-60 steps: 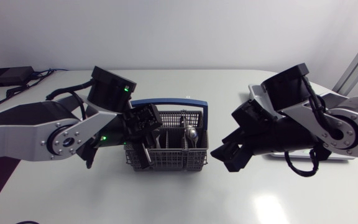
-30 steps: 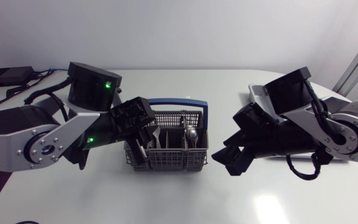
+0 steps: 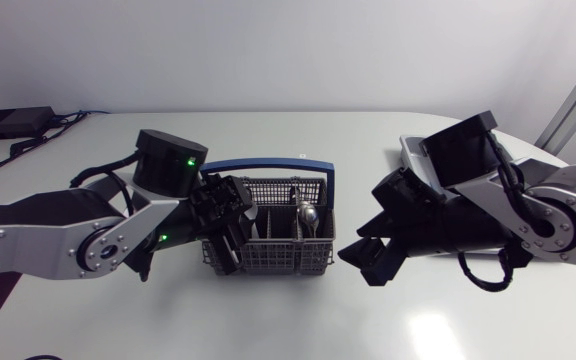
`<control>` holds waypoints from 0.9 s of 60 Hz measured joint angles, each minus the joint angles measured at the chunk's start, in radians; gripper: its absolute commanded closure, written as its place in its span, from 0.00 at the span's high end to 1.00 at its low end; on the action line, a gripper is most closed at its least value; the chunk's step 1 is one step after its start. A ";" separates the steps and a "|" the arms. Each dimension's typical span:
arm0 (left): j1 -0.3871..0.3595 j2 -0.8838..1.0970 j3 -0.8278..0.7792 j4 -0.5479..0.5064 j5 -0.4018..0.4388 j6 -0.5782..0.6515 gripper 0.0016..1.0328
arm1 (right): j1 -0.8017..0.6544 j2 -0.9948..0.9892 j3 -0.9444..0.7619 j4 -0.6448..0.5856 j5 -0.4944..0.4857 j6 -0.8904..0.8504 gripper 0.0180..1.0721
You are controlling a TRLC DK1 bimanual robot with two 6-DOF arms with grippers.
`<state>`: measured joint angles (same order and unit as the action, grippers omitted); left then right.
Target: Unload the cutlery basket into the drawer organizer.
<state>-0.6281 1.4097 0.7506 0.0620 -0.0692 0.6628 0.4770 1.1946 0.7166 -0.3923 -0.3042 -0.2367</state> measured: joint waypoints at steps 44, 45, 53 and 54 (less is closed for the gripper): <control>0.008 0.064 0.043 -0.011 0.064 0.015 0.25 | 0.006 0.000 -0.016 0.022 0.000 -0.003 0.72; 0.006 0.064 0.043 -0.011 0.066 0.015 0.24 | 0.006 0.000 -0.016 0.023 0.000 -0.003 0.72; -0.007 0.064 0.043 -0.011 0.069 0.016 0.21 | 0.006 0.000 -0.017 0.027 0.000 -0.003 0.72; -0.009 0.064 0.043 -0.011 0.069 0.016 0.19 | 0.006 0.000 -0.018 0.030 0.000 -0.003 0.72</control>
<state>-0.6369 1.4738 0.7933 0.0505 -0.0002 0.6785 0.4828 1.1950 0.6987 -0.3626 -0.3046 -0.2401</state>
